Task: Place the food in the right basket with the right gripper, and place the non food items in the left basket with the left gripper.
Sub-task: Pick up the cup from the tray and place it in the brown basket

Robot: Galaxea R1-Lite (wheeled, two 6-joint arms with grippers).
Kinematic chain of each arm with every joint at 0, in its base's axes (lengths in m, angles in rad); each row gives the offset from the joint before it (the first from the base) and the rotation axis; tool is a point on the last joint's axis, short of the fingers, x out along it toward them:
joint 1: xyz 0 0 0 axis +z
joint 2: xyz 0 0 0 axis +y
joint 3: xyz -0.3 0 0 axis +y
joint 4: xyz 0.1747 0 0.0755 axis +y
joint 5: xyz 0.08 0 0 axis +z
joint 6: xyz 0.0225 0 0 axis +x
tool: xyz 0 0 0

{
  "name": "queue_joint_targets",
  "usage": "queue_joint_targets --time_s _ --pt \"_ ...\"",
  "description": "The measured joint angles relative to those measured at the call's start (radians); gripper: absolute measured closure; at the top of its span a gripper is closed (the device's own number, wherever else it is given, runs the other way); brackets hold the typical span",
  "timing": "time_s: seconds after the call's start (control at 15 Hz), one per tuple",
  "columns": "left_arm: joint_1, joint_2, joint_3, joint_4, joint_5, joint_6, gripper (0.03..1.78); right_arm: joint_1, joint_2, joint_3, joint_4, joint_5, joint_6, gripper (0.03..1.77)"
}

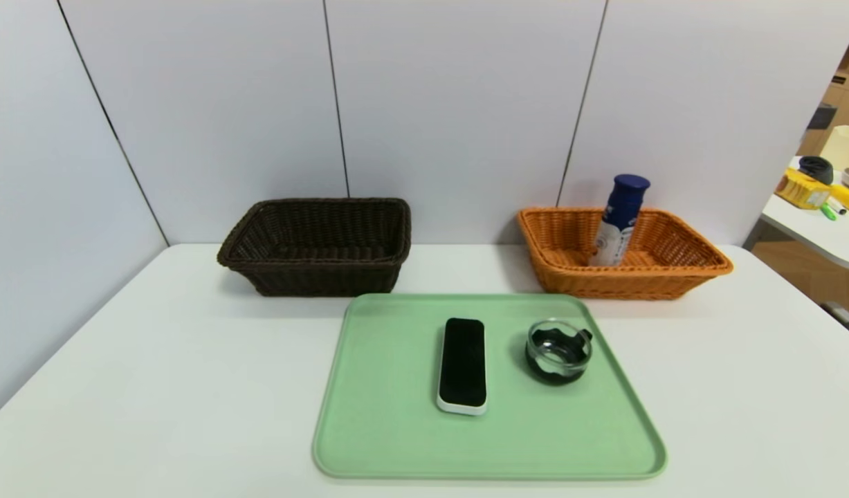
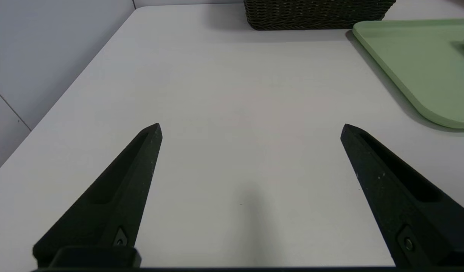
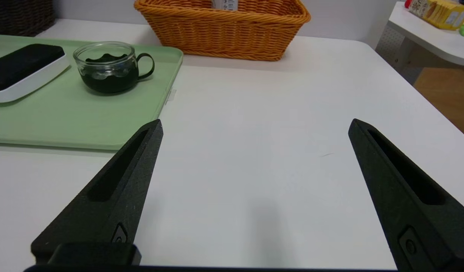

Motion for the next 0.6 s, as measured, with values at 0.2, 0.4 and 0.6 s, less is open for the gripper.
queue_joint_targets --time_s 0.2,0.4,0.6 --pt "0.0 0.0 0.0 0.0 0.0 0.0 0.12 0.0 -0.01 0.0 0.041 0.002 0.004 0.11" --pt "0.0 0.0 0.0 0.0 0.0 0.0 0.12 0.0 -0.011 0.0 0.041 0.001 0.003 0.11" --pt "0.0 0.0 0.0 0.0 0.0 0.0 0.12 0.0 -0.011 0.0 0.04 0.002 0.003 0.11"
